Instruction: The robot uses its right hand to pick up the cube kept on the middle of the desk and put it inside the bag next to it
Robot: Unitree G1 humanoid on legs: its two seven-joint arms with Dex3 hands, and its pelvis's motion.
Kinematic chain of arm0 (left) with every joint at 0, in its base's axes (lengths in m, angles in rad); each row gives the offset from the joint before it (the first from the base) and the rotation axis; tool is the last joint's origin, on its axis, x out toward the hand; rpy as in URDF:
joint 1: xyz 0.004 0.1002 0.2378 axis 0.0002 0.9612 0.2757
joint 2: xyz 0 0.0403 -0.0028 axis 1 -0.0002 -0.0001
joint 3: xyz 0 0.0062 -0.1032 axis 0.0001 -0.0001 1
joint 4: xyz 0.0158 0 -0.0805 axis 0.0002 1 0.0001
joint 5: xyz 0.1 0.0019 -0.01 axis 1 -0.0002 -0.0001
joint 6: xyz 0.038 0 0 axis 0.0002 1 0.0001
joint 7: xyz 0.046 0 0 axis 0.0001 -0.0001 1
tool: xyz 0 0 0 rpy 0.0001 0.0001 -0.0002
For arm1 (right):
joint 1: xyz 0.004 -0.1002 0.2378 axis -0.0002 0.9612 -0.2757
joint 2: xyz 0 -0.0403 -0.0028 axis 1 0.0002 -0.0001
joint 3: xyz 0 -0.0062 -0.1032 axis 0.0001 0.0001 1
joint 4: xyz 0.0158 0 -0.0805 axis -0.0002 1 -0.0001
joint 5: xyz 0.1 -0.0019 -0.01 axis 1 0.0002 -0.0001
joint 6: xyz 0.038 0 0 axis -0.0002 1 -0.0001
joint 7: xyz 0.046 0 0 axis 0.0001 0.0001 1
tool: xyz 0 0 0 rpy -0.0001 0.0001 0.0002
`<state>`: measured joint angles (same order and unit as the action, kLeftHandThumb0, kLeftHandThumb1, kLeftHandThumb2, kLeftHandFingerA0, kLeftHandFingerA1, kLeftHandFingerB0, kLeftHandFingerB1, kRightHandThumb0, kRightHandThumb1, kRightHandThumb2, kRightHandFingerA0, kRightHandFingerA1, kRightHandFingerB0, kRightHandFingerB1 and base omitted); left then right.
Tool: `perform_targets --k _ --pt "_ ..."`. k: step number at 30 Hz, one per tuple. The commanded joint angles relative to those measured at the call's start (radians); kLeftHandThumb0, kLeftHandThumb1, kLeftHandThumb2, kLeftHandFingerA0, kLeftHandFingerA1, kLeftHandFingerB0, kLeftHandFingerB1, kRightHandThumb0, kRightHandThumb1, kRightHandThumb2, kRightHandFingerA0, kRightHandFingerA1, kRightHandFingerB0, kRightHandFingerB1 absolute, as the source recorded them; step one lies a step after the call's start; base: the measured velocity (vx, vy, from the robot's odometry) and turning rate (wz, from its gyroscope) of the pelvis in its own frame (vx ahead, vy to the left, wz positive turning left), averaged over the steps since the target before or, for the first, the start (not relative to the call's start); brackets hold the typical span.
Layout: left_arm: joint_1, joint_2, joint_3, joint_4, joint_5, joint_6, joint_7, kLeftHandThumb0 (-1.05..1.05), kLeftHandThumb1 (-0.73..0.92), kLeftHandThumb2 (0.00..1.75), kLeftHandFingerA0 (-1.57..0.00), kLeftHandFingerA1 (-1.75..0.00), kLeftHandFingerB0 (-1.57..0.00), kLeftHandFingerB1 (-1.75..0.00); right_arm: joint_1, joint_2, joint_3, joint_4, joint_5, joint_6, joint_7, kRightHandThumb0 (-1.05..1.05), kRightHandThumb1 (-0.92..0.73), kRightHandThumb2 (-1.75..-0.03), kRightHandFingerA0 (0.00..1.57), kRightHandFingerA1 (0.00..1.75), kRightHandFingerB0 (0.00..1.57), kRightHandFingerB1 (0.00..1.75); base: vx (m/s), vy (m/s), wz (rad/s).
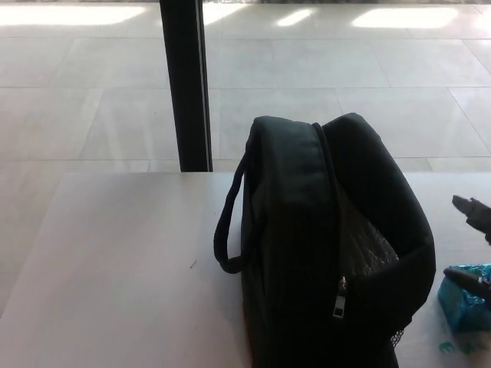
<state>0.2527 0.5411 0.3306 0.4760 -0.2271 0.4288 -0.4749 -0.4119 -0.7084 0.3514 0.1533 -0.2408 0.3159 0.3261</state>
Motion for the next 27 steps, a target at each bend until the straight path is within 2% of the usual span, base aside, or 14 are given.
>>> perform_targets --k 1,2,3,4,8,9,10,16,17,18,19,21,22,27 --pt "0.002 0.028 -0.010 0.002 0.027 -0.026 0.000 -0.67 0.60 0.95 -0.35 -0.62 -0.28 -0.53 0.028 -0.047 0.046 -0.035 -0.093 0.039 0.100 -0.92 -0.54 -0.84 0.00 0.00 0.05 0.12 0.00 0.000 0.00" --pt "0.000 0.028 -0.011 0.004 0.027 -0.025 0.001 -0.67 0.60 0.95 -0.35 -0.62 -0.28 -0.53 0.028 -0.047 0.046 -0.037 -0.096 0.041 0.105 -0.92 -0.54 -0.84 0.00 0.00 0.05 0.12 0.00 0.000 0.00" --pt "0.007 0.027 -0.005 -0.008 0.019 -0.024 -0.009 -0.62 0.72 0.63 -0.34 -0.57 -0.35 -0.45 0.027 -0.045 0.043 -0.044 -0.094 0.049 0.114 -0.84 -0.62 -0.76 0.00 0.00 0.00 0.21 0.00 0.000 0.00" --pt "0.010 0.028 -0.006 -0.015 0.021 -0.023 -0.008 -0.67 0.59 0.95 -0.35 -0.63 -0.27 -0.53 0.023 -0.035 0.038 -0.054 -0.090 0.070 0.123 -0.90 -0.56 -0.95 0.00 0.15 0.05 0.17 0.00 0.000 0.00" --pt "0.011 0.026 -0.008 -0.019 0.023 -0.022 -0.006 -0.67 0.59 0.95 -0.35 -0.64 -0.28 -0.53 0.017 -0.020 0.031 -0.061 -0.102 0.087 0.138 -0.90 -0.55 -0.94 0.00 0.13 0.07 0.18 0.00 0.000 0.00" --pt "0.014 0.028 -0.007 -0.025 0.023 -0.017 -0.005 -0.62 0.72 0.63 -0.34 -0.57 -0.35 -0.45 0.012 -0.014 0.032 -0.042 -0.105 0.079 0.137 -0.92 -0.56 -0.95 0.00 0.11 0.05 0.16 0.00 0.000 0.00" --pt "0.010 0.029 -0.006 -0.016 0.022 -0.020 -0.006 -0.67 0.59 0.95 -0.35 -0.63 -0.28 -0.53 0.001 -0.019 0.045 -0.030 -0.124 0.079 0.145 -0.94 -0.57 -0.93 0.00 0.09 0.05 0.13 0.00 0.000 0.00" --pt "0.017 0.031 -0.006 -0.030 0.024 -0.009 -0.002 -0.66 0.59 0.95 -0.36 -0.62 -0.27 -0.52 -0.034 -0.027 0.083 0.056 -0.222 0.038 0.104 -0.86 -0.52 -0.86 0.00 0.09 0.11 0.27 0.00 0.000 0.00" --pt "0.022 0.032 -0.007 -0.039 0.024 -0.010 -0.005 -0.67 0.59 0.94 -0.33 -0.61 -0.27 -0.52 -0.047 -0.026 0.088 0.082 -0.236 0.015 0.085 -0.76 -0.59 -0.58 0.00 0.07 0.12 0.27 0.00 0.000 0.00" --pt "0.027 0.033 -0.005 -0.048 0.021 -0.011 -0.009 -0.67 0.59 0.94 -0.33 -0.62 -0.27 -0.53 -0.059 -0.023 0.093 0.092 -0.251 0.008 0.074 -0.80 -0.48 -0.84 0.00 0.12 0.11 0.32 0.00 0.000 0.00" --pt "0.028 0.032 -0.005 -0.049 0.022 -0.012 -0.008 -0.66 0.59 0.95 -0.35 -0.63 -0.26 -0.52 -0.067 -0.019 0.100 0.096 -0.267 0.000 0.066 -0.74 -0.59 -0.58 0.00 0.08 0.13 0.27 0.00 0.000 0.00" --pt "0.021 0.033 -0.010 -0.041 0.026 -0.018 -0.011 -0.66 0.59 0.95 -0.36 -0.63 -0.25 -0.52 -0.065 -0.012 0.104 0.093 -0.292 -0.025 0.032 -0.77 -0.46 -0.83 0.00 0.15 0.11 0.35 0.00 0.000 0.00" --pt "0.018 0.033 -0.010 -0.034 0.026 -0.021 -0.012 -0.66 0.59 0.95 -0.36 -0.63 -0.26 -0.52 -0.066 -0.008 0.108 0.097 -0.303 -0.039 0.016 -0.72 -0.54 -0.60 0.00 0.13 0.19 0.30 0.00 0.000 0.00" --pt "0.025 0.034 -0.009 -0.059 0.023 -0.009 -0.014 -0.65 0.59 0.96 -0.36 -0.63 -0.25 -0.52 -0.067 0.020 0.148 0.127 -0.387 -0.102 -0.082 -0.71 -0.41 -0.81 0.00 0.16 0.15 0.42 0.00 0.000 0.00"
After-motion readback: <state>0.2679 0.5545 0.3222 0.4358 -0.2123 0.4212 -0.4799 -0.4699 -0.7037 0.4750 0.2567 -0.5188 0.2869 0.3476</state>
